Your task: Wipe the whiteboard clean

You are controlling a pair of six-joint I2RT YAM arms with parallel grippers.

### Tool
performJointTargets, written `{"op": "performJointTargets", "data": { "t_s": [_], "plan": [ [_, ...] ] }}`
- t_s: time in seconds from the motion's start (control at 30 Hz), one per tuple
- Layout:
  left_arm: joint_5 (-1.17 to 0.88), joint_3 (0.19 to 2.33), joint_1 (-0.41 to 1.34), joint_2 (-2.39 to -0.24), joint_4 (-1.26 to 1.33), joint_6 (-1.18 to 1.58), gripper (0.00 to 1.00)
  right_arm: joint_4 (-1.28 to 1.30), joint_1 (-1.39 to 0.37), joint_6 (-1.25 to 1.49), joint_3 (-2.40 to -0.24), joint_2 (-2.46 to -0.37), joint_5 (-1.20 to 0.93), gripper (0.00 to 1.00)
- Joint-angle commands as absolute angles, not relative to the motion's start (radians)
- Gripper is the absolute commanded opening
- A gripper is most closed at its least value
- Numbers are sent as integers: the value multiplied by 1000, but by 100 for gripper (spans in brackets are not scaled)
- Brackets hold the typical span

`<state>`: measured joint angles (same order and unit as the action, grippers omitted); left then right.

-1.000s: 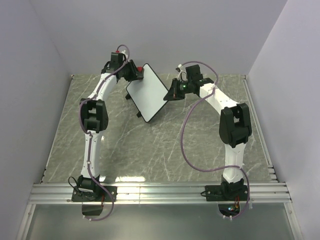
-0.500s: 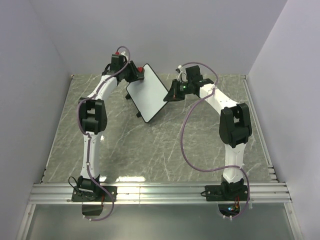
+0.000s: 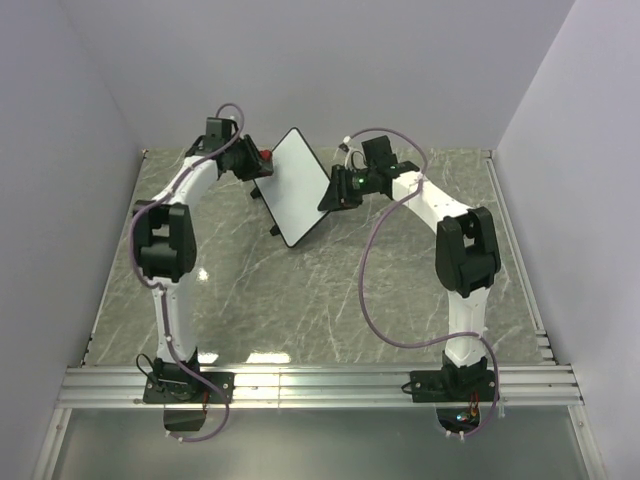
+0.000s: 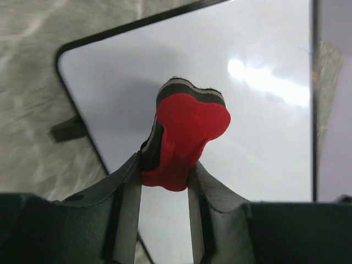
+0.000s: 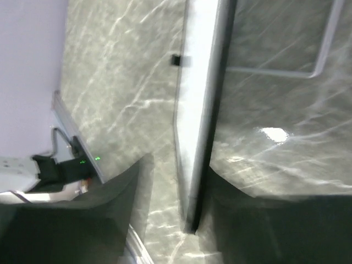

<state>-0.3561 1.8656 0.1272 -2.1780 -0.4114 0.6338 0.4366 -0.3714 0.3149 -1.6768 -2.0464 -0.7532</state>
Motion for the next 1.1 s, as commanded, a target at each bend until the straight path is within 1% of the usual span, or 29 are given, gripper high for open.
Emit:
{"op": "performJointTargets", "data": {
  "t_s": [0.0, 0.03, 0.07, 0.13, 0.23, 0.37, 0.43, 0.47, 0.5, 0.57, 0.6, 0.63, 0.7, 0.73, 0.77, 0.8, 0.9, 1.0, 1.07],
  "plan": [
    [-290, 1797, 65, -1990, -405, 650, 0, 425, -391, 291, -1680, -2002, -793, 67],
    [-270, 1777, 39, -1968, -410, 652, 0, 423, -390, 291, -1680, -1996, -793, 76],
    [-253, 1740, 28, -1926, -411, 650, 0, 417, -385, 291, -1681, -1993, -792, 90],
    [-201, 1704, 3, -1885, -434, 650, 0, 410, -384, 295, -1681, -1979, -790, 98],
    [-163, 1635, -52, -1819, -463, 644, 0, 380, -367, 320, -1680, -1948, -784, 100],
    [-60, 1531, -64, -1766, -541, 624, 0, 342, -336, 357, -1672, -1890, -767, 100],
    [-43, 1462, -66, -1726, -551, 629, 0, 347, -325, 360, -1667, -1844, -710, 100],
    [-37, 1381, -66, -1689, -543, 632, 0, 363, -321, 367, -1664, -1826, -674, 100],
    [-28, 1340, -67, -1669, -538, 641, 0, 368, -318, 373, -1643, -1780, -607, 100],
    [-25, 1220, -66, -1610, -523, 650, 4, 341, -314, 408, -1594, -1723, -562, 100],
    [-15, 1186, -66, -1592, -519, 658, 9, 322, -313, 425, -1525, -1657, -554, 100],
    [-12, 1152, -66, -1577, -514, 660, 18, 298, -313, 460, -1485, -1622, -555, 100],
    [-3, 1079, -66, -1543, -520, 663, 31, 236, -314, 500, -1368, -1519, -566, 100],
    [-3, 1063, -66, -1536, -526, 664, 41, 216, -316, 537, -1326, -1487, -578, 100],
    [-3, 1034, -64, -1520, -537, 669, 45, 184, -316, 551, -1286, -1456, -587, 100],
    [-3, 1022, -64, -1513, -541, 675, 53, 175, -321, 567, -1219, -1403, -597, 100],
    [32, 996, -55, -1496, -564, 686, 59, 175, -325, 568, -1116, -1304, -601, 100],
    [43, 977, -32, -1474, -592, 699, 71, 202, -324, 552, -1043, -1223, -598, 100],
    [54, 970, -15, -1439, -609, 722, 83, 222, -325, 543, -1013, -1183, -595, 100]
  ]
}}
